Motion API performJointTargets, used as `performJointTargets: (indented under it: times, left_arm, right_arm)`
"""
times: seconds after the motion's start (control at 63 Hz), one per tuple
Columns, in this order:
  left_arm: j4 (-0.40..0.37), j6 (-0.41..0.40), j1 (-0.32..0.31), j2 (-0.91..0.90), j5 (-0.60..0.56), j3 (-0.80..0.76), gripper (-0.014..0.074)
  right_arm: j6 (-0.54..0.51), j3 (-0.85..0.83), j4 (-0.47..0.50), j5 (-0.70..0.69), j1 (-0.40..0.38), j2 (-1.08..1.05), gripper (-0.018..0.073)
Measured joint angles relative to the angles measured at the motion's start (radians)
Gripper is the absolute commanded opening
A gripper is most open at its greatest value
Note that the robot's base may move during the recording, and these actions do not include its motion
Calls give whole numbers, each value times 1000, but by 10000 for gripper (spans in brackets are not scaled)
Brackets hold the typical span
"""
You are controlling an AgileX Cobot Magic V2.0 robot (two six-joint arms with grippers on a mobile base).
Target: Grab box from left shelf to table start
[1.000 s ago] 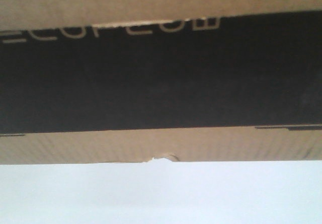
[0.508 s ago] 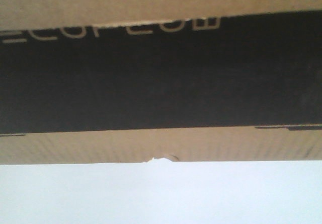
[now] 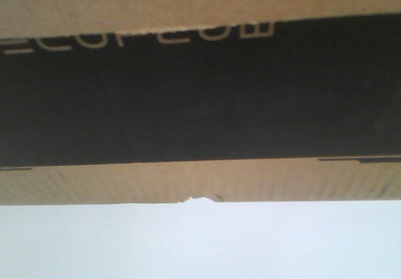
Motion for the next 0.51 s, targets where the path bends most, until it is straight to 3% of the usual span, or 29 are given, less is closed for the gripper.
performJointTargets:
  times: [0.508]
  left_arm:
    - [0, 0, 0, 0, 2, 0, -12]
  right_arm:
    - [0, 0, 0, 0, 0, 0, 56]
